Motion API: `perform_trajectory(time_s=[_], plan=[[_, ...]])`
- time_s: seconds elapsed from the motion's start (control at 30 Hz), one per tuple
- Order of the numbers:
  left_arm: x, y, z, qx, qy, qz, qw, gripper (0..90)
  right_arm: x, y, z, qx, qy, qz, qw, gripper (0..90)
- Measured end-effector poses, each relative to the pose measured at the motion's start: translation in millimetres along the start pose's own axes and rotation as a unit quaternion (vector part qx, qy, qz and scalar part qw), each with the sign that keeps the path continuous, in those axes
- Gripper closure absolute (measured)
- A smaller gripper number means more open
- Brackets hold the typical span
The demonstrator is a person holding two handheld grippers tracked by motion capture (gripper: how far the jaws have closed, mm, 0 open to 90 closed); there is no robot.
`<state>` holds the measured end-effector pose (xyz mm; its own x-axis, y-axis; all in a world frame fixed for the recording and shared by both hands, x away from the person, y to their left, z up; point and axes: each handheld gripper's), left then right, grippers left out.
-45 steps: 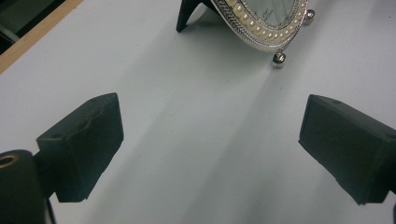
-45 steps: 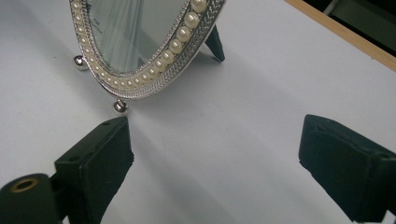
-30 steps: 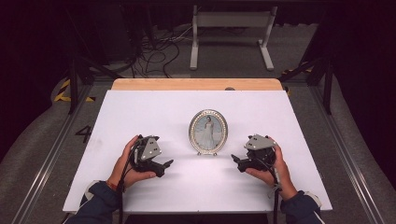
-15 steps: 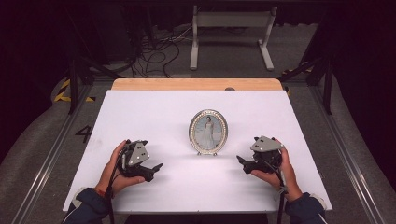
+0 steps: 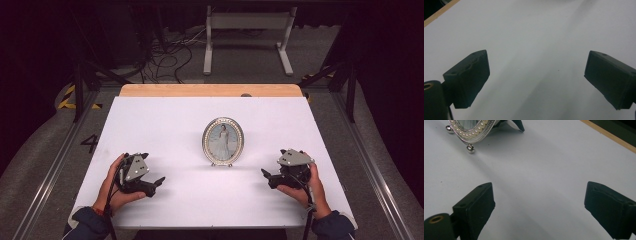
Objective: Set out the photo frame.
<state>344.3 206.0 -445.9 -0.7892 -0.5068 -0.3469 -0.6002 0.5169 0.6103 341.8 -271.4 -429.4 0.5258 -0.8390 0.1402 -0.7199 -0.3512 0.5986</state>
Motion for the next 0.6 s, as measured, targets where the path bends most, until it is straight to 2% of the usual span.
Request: perform_trajectory(time_s=[0.17,0.4,0.6], plan=[[-1.4,6.9,7.5,0.003,0.005,-0.003,1.0,6.5,4.3,5.7,7.1,0.002,-0.008,0.001,1.0,9.3],[-3.4,15.8,21.2,-0.002,0.014,-0.008,0.9999,6.5,7.8,9.2,13.7,0.0,-0.008,0.005,1.0,9.0],[-3.8,21.3,34.8,-0.008,0.029,-0.011,0.9995,6.6,12.8,14.7,20.7,0.003,-0.018,0.013,0.9998,9.0]])
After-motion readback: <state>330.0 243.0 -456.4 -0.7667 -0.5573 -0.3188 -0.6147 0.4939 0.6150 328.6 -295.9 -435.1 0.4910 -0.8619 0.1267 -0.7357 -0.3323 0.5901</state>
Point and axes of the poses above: each handheld gripper's, and its own axes: y roughly backward along the jaws, z roughly out of its underside, x roughly to its right, and after that the axes turned 9 degrees about -y, right-handed
